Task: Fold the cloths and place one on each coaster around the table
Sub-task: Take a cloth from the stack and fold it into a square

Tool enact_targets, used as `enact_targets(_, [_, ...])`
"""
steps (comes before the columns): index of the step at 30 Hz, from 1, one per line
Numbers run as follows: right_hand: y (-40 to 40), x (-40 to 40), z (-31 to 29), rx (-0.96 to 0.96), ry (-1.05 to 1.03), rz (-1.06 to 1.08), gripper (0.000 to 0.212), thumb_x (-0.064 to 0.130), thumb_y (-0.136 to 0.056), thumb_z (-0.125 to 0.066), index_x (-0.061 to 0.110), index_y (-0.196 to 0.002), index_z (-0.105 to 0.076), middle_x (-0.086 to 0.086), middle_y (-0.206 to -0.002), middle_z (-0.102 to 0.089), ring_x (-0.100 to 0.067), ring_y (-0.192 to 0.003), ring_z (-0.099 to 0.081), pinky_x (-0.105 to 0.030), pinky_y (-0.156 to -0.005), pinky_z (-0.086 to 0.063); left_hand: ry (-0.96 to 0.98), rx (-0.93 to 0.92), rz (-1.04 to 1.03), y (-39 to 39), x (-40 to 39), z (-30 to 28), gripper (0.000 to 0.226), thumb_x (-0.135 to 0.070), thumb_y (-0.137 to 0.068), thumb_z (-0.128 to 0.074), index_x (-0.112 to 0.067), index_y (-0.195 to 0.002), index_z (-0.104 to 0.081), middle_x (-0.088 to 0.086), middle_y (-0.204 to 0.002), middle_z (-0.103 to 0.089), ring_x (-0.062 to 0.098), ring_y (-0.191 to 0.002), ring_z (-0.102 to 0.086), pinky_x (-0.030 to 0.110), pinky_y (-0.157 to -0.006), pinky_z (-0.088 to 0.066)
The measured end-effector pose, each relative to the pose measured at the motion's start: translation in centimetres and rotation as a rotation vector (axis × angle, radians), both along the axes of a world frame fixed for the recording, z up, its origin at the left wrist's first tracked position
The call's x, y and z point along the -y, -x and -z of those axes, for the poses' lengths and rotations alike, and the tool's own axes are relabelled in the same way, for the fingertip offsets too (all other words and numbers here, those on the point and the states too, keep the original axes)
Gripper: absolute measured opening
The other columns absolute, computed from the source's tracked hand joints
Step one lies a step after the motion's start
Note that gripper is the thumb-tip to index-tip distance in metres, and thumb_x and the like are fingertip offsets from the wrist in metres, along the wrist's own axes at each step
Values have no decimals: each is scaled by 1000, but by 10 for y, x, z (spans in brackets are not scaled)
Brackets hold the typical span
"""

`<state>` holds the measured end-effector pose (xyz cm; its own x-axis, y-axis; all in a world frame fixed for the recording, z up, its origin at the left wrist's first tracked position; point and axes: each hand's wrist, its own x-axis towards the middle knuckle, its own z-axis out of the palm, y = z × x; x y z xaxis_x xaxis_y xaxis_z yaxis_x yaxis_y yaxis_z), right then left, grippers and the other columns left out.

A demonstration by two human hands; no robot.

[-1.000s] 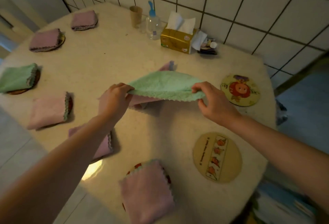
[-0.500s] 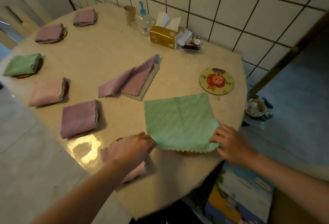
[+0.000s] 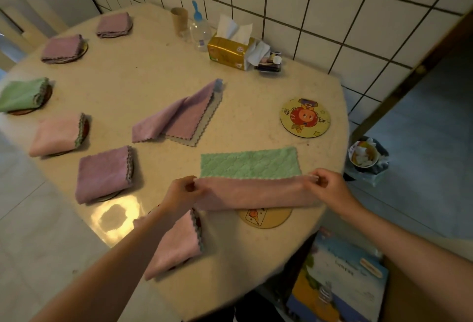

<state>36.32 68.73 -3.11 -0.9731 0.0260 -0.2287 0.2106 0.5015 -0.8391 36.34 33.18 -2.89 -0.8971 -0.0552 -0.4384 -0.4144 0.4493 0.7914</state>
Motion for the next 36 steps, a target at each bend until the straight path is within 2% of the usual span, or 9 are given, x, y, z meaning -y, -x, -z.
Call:
enact_targets(3, [25, 4, 0, 58, 138, 207, 6, 8, -86, -65, 14, -84, -65, -3, -81, -67, -17, -78, -62, -34, -73, -53, -139, 52, -212, 20, -4, 13, 22, -15, -80, -72, 4, -80, -61, 10, -72, -51, 20, -69, -49, 35, -63, -41])
enact_targets(6, [47, 9, 8, 110, 139, 277, 4, 13, -87, -64, 14, -84, -67, -5, -82, -68, -23, -81, -64, -39, -75, -55, -118, 56, -310, 40, -13, 23, 16, -15, -85, -69, -2, -76, -66, 12, -74, -59, 22, -72, -54, 42, -65, -50])
enact_targets(10, [69, 17, 23, 139, 72, 311, 14, 19, -88, -62, 21, -75, -65, -2, -79, -68, -20, -76, -63, -35, -69, -53, -18, 70, -309, 61, -18, 38, 17, -20, -86, -67, -3, -82, -69, 11, -76, -63, 22, -72, -55, 42, -68, -53])
enact_targets(13, [81, 19, 33, 135, -3, 303, 9, 20, -89, -60, 15, -84, -65, -3, -83, -68, -20, -78, -62, -28, -62, -50, 38, 52, -303, 70, -18, 47, 19, -21, -86, -68, -7, -73, -66, 4, -64, -56, 20, -64, -49, 34, -61, -44])
enact_targets(15, [89, 19, 37, 117, -59, 270, 11, 22, -90, -59, 13, -88, -65, -3, -83, -67, -20, -78, -62, -30, -64, -50, 78, 49, -298, 73, -17, 51, 19, -25, -87, -66, -11, -74, -66, 2, -63, -58, 20, -61, -50, 33, -60, -44])
enact_targets(19, [100, 20, 42, 123, -156, 219, 19, 26, -91, -57, 10, -95, -64, -5, -89, -66, -21, -83, -61, -38, -75, -53, 153, 65, -262, 80, -15, 53, 21, -35, -90, -61, -16, -87, -67, 3, -80, -66, 22, -71, -59, 37, -68, -52])
enact_targets(30, [114, 22, 44, 148, -283, 246, 24, 30, -88, -62, 6, -90, -64, -6, -85, -65, -22, -78, -59, -28, -68, -41, 320, 39, -321, 75, -26, 38, 18, -34, -94, -53, -20, -104, -58, 2, -103, -64, 20, -85, -61, 38, -77, -54])
enact_targets(33, [108, 24, 30, 67, -261, 293, 19, 24, -91, -58, 7, -100, -58, -4, -95, -60, -18, -84, -57, -24, -66, -40, 617, -204, -169, 52, -35, 33, 25, -22, -92, -53, -21, -117, -52, -1, -117, -56, 21, -100, -55, 39, -81, -50])
enact_targets(36, [78, 36, 13, -157, -289, 36, 16, 18, -93, -52, 12, -107, -55, 2, -109, -52, -10, -98, -51, -17, -75, -45, 574, -495, 296, 19, -62, 33, 35, -20, -91, -57, -18, -126, -53, 2, -131, -53, 22, -121, -48, 42, -99, -45])
